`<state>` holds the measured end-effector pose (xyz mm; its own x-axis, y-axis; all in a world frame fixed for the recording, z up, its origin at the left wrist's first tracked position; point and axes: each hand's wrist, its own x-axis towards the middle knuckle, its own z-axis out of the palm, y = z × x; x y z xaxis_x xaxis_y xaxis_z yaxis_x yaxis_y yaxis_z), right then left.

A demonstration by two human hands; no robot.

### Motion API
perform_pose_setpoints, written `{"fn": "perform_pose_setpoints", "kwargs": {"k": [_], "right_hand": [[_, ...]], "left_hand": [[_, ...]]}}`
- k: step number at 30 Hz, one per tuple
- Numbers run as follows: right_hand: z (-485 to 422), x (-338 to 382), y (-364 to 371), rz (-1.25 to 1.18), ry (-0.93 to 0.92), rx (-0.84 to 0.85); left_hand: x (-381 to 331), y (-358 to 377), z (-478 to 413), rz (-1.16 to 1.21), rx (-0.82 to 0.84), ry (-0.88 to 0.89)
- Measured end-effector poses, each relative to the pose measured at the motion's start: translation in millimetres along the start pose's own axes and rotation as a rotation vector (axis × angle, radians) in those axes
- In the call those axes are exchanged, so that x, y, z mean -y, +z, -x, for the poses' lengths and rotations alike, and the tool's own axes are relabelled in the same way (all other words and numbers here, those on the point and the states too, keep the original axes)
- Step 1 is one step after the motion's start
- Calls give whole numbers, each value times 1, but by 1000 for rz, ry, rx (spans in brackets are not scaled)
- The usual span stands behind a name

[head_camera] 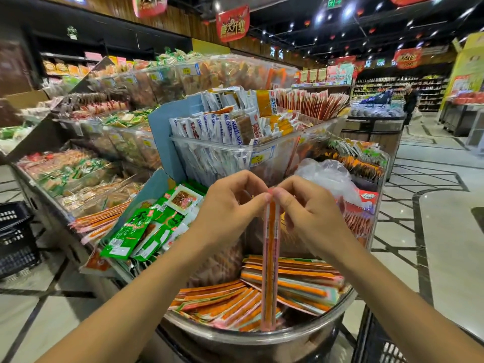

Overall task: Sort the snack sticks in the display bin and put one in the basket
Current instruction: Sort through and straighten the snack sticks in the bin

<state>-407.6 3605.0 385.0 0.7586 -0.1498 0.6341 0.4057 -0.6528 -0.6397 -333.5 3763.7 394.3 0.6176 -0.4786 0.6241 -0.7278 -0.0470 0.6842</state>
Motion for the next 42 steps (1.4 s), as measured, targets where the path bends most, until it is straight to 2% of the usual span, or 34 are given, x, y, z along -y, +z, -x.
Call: {"fn": "perform_pose_setpoints", "kwargs": {"k": [5, 9, 12, 15, 18, 22, 27, 30, 32, 34, 36, 37, 39, 42], "right_hand": [[-2, -1, 3, -104, 80, -17], [-2, -3, 0, -298, 180, 5], [1, -8, -5, -211, 174, 35], [7, -13, -5, -90, 151, 140], [12, -16, -4, -135, 173, 183], [5, -20, -8, -165, 161, 34], [-4, -16, -18, -295, 171, -99], [-9, -15, -19, -303, 195, -125], [-11, -17, -16, -240, 224, -164], [-8, -24, -12, -68, 235, -226], [1, -23, -6, 147, 123, -277], [5, -22, -4, 229, 1, -262], [12, -21, 1, 351, -234, -75], [14, -26, 5, 483, -341, 300]], "left_hand": [[4, 8, 2, -79, -84, 134], [7, 14, 2, -8, -118, 115], [9, 15, -1, 65, -146, 52], [4, 13, -7, 166, -196, 2], [-2, 11, -11, 238, -212, -26], [7, 13, 4, 206, -160, -100], [39, 31, 66, 155, 148, -320], [44, 35, 78, 222, 211, -363], [41, 34, 74, 244, 185, -385], [37, 33, 70, 286, 169, -423], [36, 31, 69, 331, 152, -469], [35, 30, 69, 356, 143, -491], [35, 28, 69, 388, 132, -527], [38, 23, 69, 322, 131, -515]]}}
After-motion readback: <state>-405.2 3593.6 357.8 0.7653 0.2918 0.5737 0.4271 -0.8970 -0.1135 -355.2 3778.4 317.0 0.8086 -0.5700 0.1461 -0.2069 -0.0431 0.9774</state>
